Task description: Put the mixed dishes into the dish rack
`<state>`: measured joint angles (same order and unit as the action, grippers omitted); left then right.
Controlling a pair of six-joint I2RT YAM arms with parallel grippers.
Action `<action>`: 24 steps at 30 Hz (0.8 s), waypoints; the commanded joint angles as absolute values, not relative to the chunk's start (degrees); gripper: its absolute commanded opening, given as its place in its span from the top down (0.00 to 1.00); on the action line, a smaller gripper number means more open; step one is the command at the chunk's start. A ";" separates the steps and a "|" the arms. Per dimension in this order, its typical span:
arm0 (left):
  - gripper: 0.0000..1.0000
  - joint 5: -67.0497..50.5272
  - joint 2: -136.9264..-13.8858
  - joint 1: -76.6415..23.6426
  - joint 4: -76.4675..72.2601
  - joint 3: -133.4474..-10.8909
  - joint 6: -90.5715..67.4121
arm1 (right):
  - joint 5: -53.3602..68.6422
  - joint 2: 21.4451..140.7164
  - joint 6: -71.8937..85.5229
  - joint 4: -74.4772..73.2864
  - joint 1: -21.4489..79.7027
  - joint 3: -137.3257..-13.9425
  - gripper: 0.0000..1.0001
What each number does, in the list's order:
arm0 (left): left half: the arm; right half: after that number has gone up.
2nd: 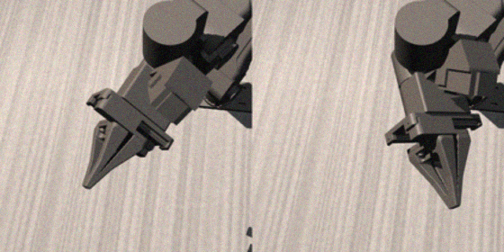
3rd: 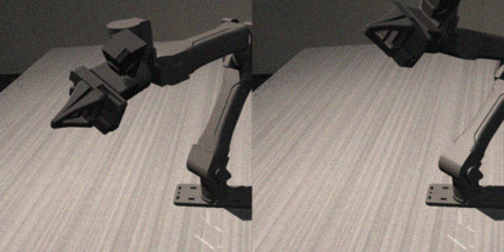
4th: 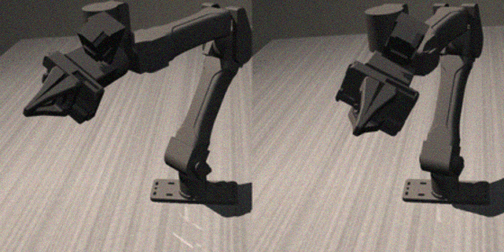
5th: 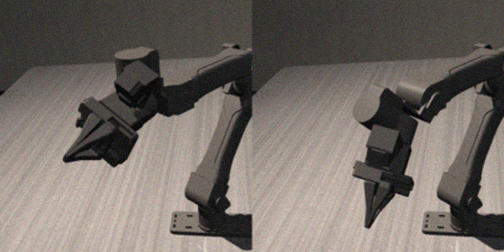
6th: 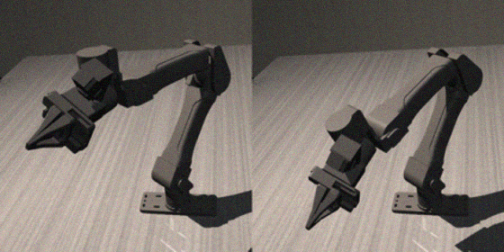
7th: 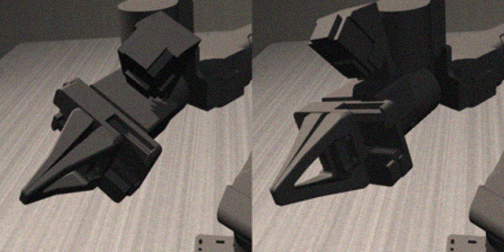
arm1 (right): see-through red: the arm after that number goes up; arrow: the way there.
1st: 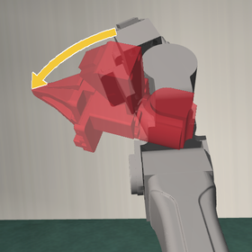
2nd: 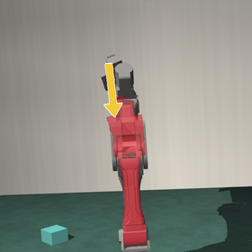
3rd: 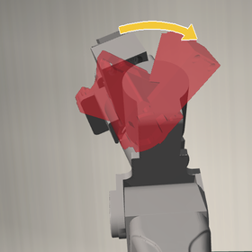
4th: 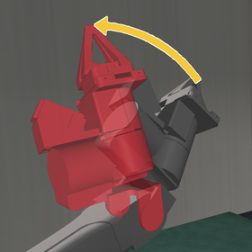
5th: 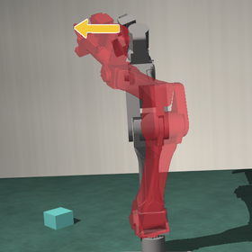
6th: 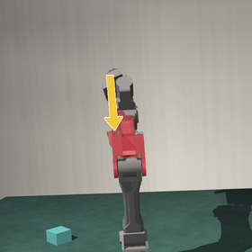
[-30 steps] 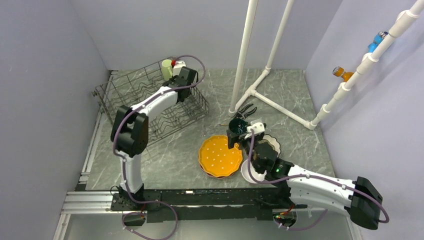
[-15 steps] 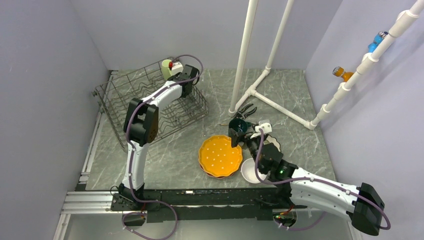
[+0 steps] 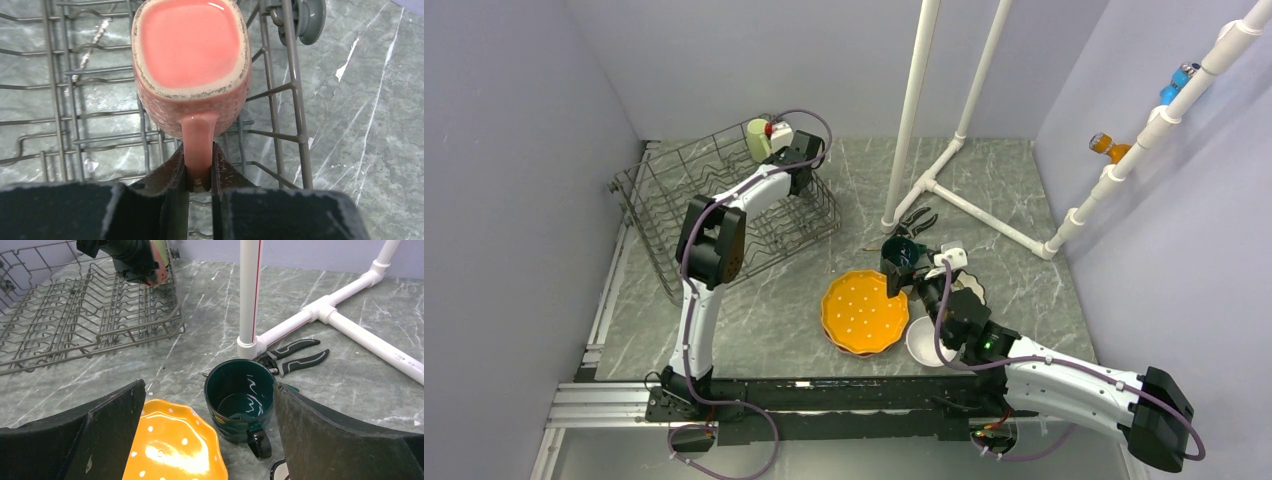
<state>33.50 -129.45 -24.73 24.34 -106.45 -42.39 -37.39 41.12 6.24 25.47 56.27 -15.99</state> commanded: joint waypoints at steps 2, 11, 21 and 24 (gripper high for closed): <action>1.00 29.60 -130.79 -23.60 19.76 -109.80 -42.53 | -36.83 40.45 6.49 27.86 56.03 -15.73 0.00; 0.63 26.73 -132.57 -22.68 22.68 -111.40 -44.03 | -36.46 40.86 6.20 27.69 56.06 -15.97 0.00; 0.10 19.35 -123.53 -22.32 26.09 -107.10 -39.46 | -36.61 41.75 5.62 27.66 56.03 -16.23 0.00; 0.01 17.48 -118.12 -22.24 28.72 -105.38 -37.63 | -36.86 42.04 5.36 28.14 56.08 -16.02 0.00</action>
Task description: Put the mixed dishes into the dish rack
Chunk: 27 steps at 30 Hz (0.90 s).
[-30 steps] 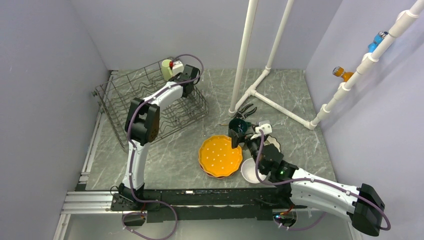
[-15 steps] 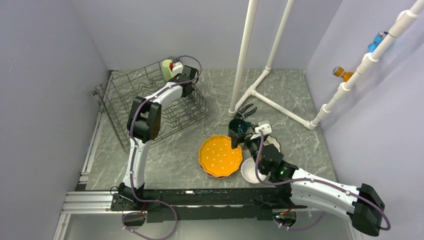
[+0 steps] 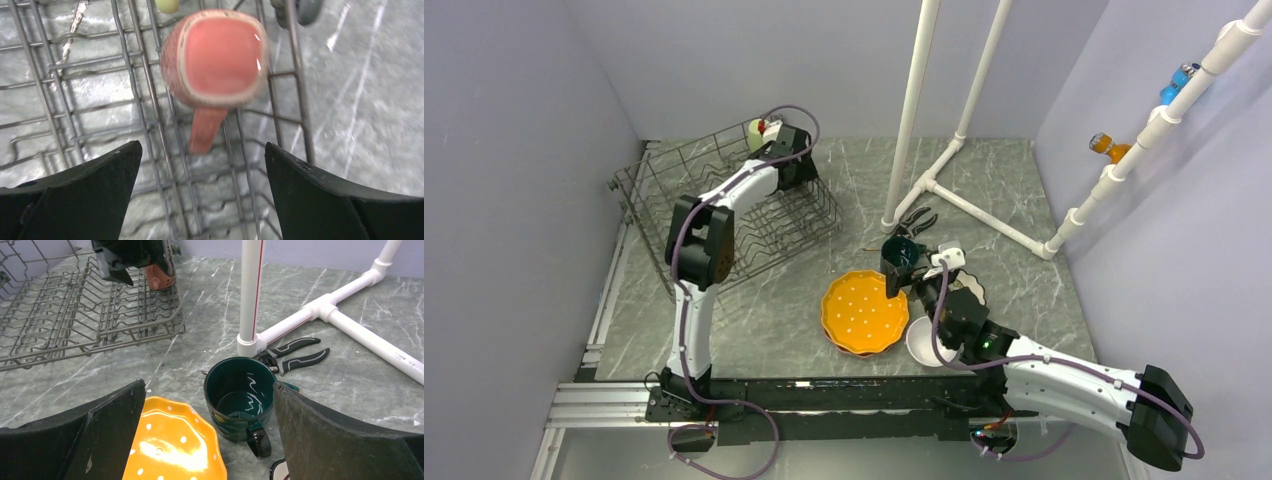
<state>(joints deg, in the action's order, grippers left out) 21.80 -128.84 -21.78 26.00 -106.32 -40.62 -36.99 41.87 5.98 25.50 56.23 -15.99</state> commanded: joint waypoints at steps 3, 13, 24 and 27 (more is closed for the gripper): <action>0.01 16.81 -111.23 -22.21 30.03 -101.96 -35.52 | -36.92 42.81 5.20 28.21 56.03 -16.16 0.00; 0.01 12.34 -84.18 -22.22 21.08 -81.34 -19.18 | -35.52 48.43 6.51 26.93 55.98 -17.94 0.00; 0.05 4.54 -71.14 -24.48 12.27 -71.01 -9.80 | -35.54 53.86 12.76 1.04 55.60 -32.11 0.00; 0.05 3.68 -69.12 -25.56 11.06 -69.65 -8.34 | -38.54 56.29 11.52 -7.25 54.97 -37.46 0.00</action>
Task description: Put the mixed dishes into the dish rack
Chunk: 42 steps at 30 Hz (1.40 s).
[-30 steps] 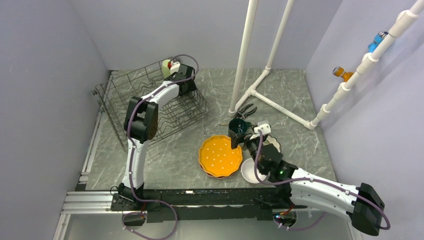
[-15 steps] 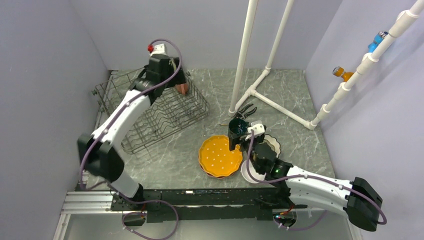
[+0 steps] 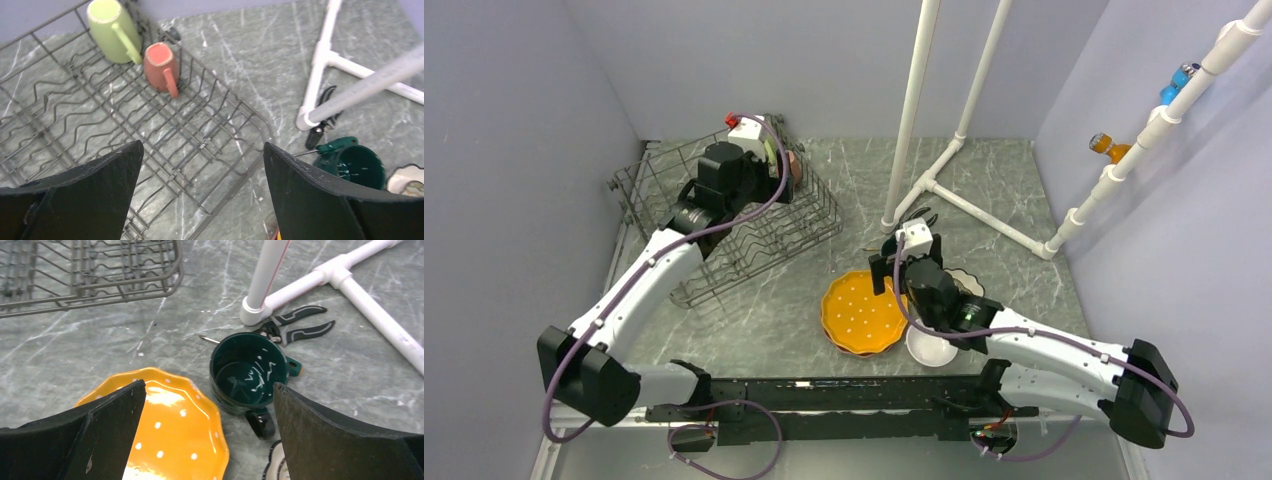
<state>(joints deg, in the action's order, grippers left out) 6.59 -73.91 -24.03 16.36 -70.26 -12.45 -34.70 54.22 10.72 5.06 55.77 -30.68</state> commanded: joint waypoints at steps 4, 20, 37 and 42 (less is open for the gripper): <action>0.04 4.96 -67.99 -26.52 10.76 -68.74 -6.60 | -38.87 60.14 10.54 -16.58 52.12 -45.13 0.00; 0.01 7.18 -65.95 -26.50 11.63 -69.34 -6.80 | -24.43 80.07 16.36 -24.43 40.62 -61.94 0.07; 0.01 2.44 -68.11 -24.91 11.20 -69.53 -7.34 | -21.40 92.62 18.58 -16.86 40.52 -59.94 0.51; 0.02 0.59 -69.04 -23.04 10.99 -69.55 -8.50 | -23.33 93.27 18.73 -15.22 40.54 -58.51 0.72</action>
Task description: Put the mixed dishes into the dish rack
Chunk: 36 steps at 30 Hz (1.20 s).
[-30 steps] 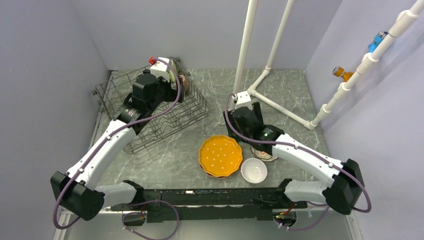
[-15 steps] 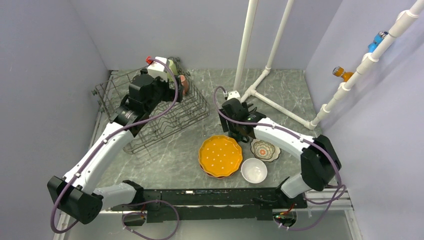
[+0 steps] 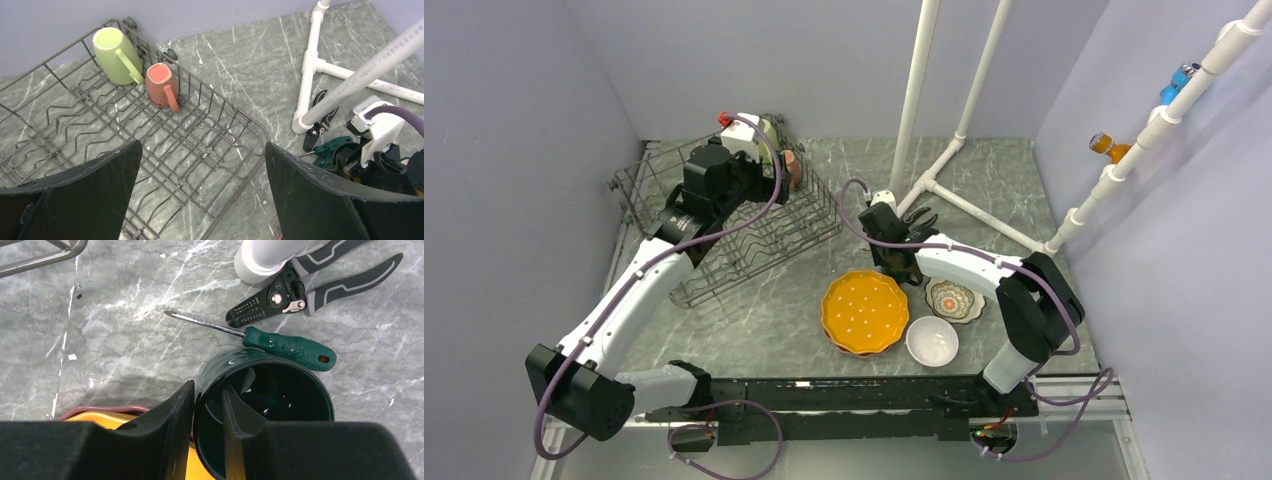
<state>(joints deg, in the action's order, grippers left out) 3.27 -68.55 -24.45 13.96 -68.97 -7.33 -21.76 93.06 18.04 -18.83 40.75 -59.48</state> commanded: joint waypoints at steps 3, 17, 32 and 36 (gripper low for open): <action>0.03 -0.83 -69.64 -21.91 10.73 -69.61 -9.16 | -23.35 93.03 18.19 -13.95 40.52 -57.54 0.78; 0.04 -4.58 -70.96 -16.93 10.05 -69.60 -10.66 | -24.91 89.52 16.25 -14.11 40.53 -57.69 0.93; 0.04 -11.28 -73.75 -16.17 9.37 -69.87 -13.90 | -22.57 56.84 24.20 -4.79 40.12 -48.48 1.00; 0.04 -20.01 -75.40 -16.23 7.17 -69.55 -17.98 | -25.69 44.84 37.47 -0.29 39.46 -41.96 1.00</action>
<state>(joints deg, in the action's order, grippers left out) -10.59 -74.15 -16.32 11.73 -68.97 -13.52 -22.46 53.93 24.58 -9.52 40.18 -46.28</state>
